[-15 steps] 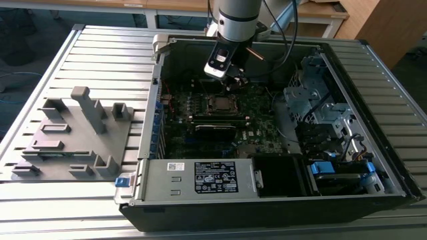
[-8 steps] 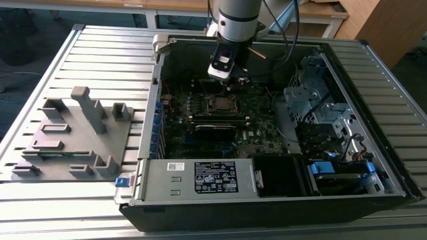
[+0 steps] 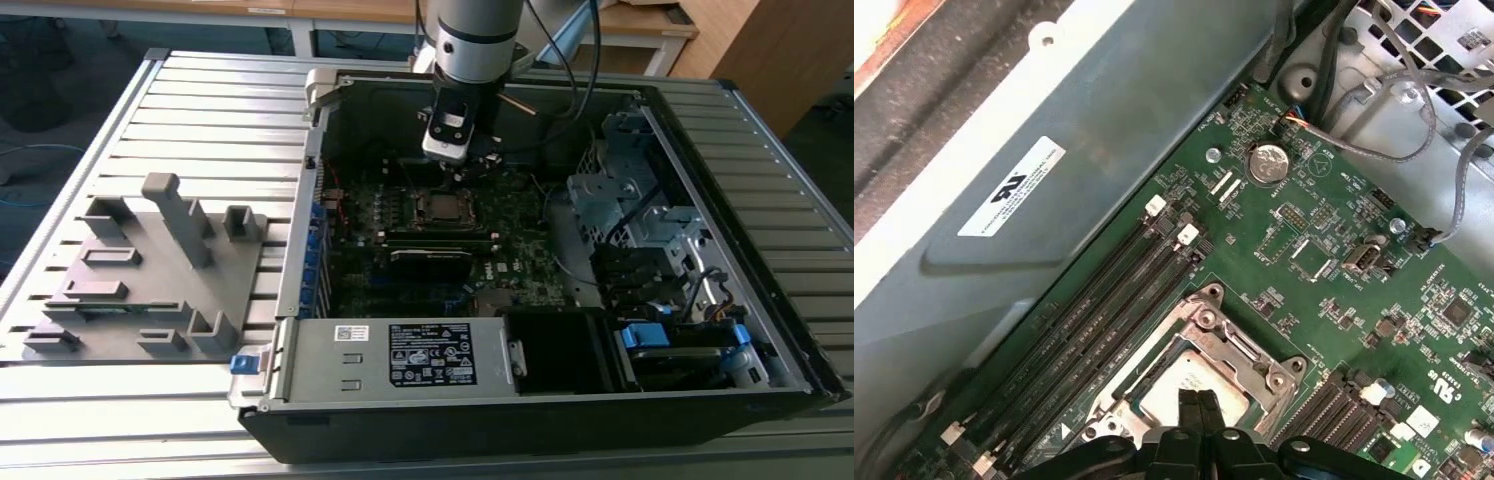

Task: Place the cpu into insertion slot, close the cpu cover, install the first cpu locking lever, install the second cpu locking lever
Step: 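Close the cpu cover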

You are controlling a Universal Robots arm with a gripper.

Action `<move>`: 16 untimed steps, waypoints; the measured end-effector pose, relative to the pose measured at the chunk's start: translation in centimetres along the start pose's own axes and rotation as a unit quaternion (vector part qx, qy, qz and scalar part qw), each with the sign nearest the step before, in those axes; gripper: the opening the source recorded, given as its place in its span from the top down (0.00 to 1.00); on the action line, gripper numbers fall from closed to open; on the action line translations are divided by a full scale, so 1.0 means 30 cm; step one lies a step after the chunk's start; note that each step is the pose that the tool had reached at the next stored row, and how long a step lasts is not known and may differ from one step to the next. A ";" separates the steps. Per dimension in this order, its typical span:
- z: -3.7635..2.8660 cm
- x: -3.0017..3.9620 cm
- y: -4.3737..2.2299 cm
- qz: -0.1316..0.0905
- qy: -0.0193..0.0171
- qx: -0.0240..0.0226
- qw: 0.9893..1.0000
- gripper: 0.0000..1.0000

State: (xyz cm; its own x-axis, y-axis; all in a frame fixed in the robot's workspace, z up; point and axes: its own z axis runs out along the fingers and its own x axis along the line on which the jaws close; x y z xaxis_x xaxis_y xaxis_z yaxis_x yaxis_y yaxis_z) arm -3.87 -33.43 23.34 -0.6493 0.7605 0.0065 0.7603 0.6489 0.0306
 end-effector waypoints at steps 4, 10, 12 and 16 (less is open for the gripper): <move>0.000 0.000 0.000 0.000 0.000 0.000 1.000 0.90; 0.000 0.000 0.000 -0.006 0.000 0.000 1.000 0.90; 0.000 0.000 0.000 -0.015 0.000 0.000 1.000 0.90; 0.000 0.000 0.000 -0.036 0.001 0.000 0.999 0.90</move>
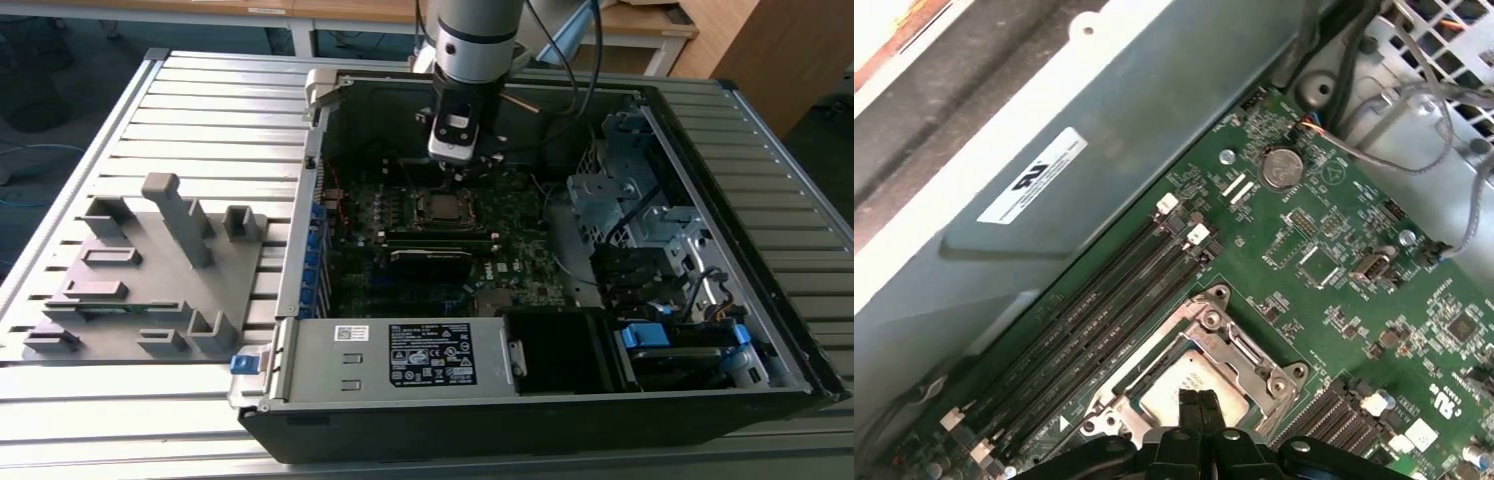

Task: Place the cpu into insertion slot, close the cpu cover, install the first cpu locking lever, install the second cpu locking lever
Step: 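Close the cpu cover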

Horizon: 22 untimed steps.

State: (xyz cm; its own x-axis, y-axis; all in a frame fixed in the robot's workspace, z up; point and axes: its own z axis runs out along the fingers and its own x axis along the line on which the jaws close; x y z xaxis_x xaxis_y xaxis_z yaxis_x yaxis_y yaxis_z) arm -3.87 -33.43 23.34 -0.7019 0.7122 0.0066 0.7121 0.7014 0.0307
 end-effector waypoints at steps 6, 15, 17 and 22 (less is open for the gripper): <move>0.000 0.000 0.000 -0.040 0.002 0.000 0.999 0.90; 0.001 0.000 0.000 -0.105 0.004 0.000 0.994 0.90; 0.001 0.000 0.000 -0.118 0.004 0.000 0.993 0.90; 0.001 0.000 0.000 -0.147 0.005 0.000 0.989 0.90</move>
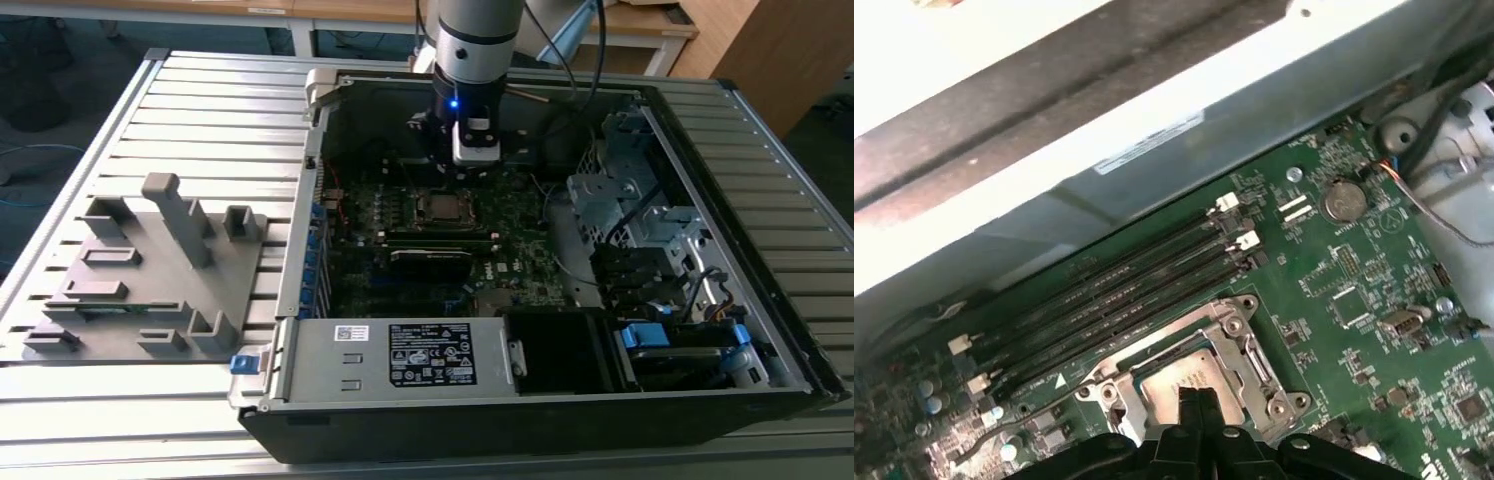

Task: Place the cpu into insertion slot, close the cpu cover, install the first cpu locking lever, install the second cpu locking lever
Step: 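Close the cpu cover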

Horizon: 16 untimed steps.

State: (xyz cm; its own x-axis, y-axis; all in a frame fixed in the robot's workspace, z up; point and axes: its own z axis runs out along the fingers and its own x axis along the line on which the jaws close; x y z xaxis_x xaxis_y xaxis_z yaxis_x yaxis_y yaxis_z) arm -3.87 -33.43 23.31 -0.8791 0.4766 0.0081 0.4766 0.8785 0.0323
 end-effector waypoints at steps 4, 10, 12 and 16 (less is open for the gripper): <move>0.000 0.000 0.000 -0.008 0.000 0.000 1.000 0.90; 0.000 0.000 0.000 -0.008 0.000 0.000 1.000 0.90; 0.000 0.000 0.000 -0.008 0.000 0.000 1.000 0.90; 0.000 0.000 0.000 -0.020 0.001 0.000 1.000 0.90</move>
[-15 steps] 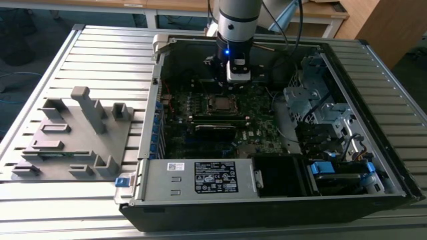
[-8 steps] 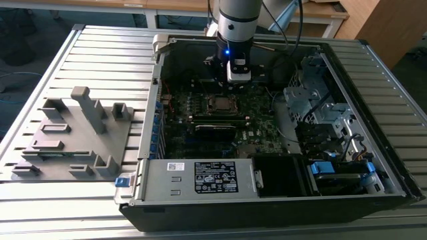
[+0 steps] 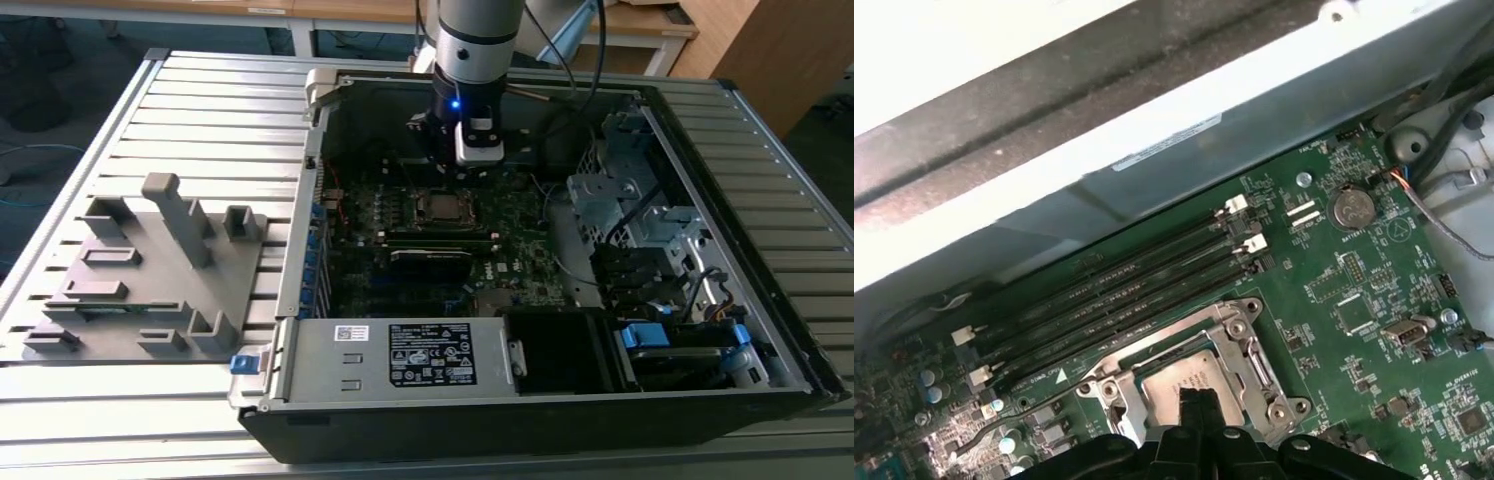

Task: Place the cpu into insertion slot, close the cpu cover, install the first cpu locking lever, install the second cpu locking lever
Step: 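Close the cpu cover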

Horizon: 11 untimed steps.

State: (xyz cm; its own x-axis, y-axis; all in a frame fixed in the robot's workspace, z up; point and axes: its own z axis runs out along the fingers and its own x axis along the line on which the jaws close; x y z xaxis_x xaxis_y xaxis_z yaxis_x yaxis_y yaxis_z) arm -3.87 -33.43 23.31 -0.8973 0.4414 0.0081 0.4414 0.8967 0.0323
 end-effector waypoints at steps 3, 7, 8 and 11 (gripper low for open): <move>0.000 0.000 0.000 -0.016 0.001 0.000 1.000 0.90; 0.000 0.000 0.000 -0.035 0.001 0.000 0.999 0.90; 0.000 0.000 0.000 -0.040 0.001 0.000 0.999 0.90; 0.000 0.000 0.000 -0.056 0.002 0.000 0.998 0.90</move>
State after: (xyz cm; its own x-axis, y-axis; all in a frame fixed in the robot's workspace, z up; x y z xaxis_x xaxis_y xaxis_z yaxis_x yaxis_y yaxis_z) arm -3.87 -33.43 23.30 -0.9410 0.3383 0.0081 0.3384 0.9405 0.0324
